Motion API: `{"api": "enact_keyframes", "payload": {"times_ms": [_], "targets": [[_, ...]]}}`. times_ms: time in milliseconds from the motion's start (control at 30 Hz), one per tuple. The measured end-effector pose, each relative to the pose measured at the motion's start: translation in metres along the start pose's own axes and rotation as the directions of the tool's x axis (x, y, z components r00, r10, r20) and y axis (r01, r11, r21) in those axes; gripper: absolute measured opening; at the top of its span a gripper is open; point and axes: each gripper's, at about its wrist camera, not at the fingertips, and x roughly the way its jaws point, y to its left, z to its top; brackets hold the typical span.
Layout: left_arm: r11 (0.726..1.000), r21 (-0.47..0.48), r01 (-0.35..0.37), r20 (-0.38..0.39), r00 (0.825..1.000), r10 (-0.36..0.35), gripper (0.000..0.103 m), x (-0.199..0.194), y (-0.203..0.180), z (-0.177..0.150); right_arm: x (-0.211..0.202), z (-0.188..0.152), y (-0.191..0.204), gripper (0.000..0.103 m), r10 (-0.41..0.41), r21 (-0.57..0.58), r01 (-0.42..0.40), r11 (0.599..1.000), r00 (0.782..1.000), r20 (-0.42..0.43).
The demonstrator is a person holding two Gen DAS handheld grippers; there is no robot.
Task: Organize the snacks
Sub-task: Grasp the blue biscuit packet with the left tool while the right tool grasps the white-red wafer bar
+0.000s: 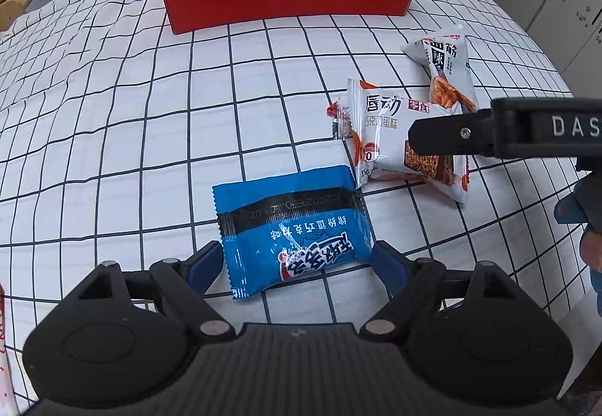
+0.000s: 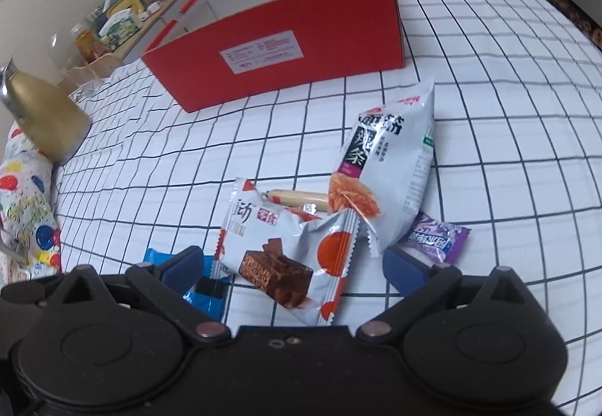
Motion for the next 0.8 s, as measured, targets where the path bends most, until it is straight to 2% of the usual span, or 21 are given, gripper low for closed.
{"api": "enact_keyframes", "payload": {"times_ms": [200,400,600,733,800], "targets": [[1.000,-0.017,0.008,-0.014,1.000,-0.008,0.086,0.005,0.002,0.003,0.010,0.000,0.001,0.100,0.016,0.039,-0.015,0.999,0.999,-0.032],[1.000,-0.027,0.008,-0.018,1.000,-0.008,0.086,0.008,0.003,0.005,0.016,-0.001,0.010,0.092,0.005,0.037,-0.003,0.999,0.999,-0.046],[0.999,-0.045,0.020,-0.019,1.000,-0.021,0.086,0.008,0.005,0.007,0.016,0.000,0.009,0.075,-0.008,0.048,0.010,0.999,0.999,-0.045],[0.998,-0.062,0.020,-0.010,1.000,-0.021,0.086,0.006,0.007,0.006,0.012,0.001,0.002,0.059,0.008,0.084,-0.005,0.996,0.999,-0.034],[0.997,-0.068,0.020,-0.002,1.000,-0.020,0.083,0.005,0.008,0.005,0.009,0.001,0.001,0.055,0.011,0.092,-0.009,0.996,1.000,-0.025]]}}
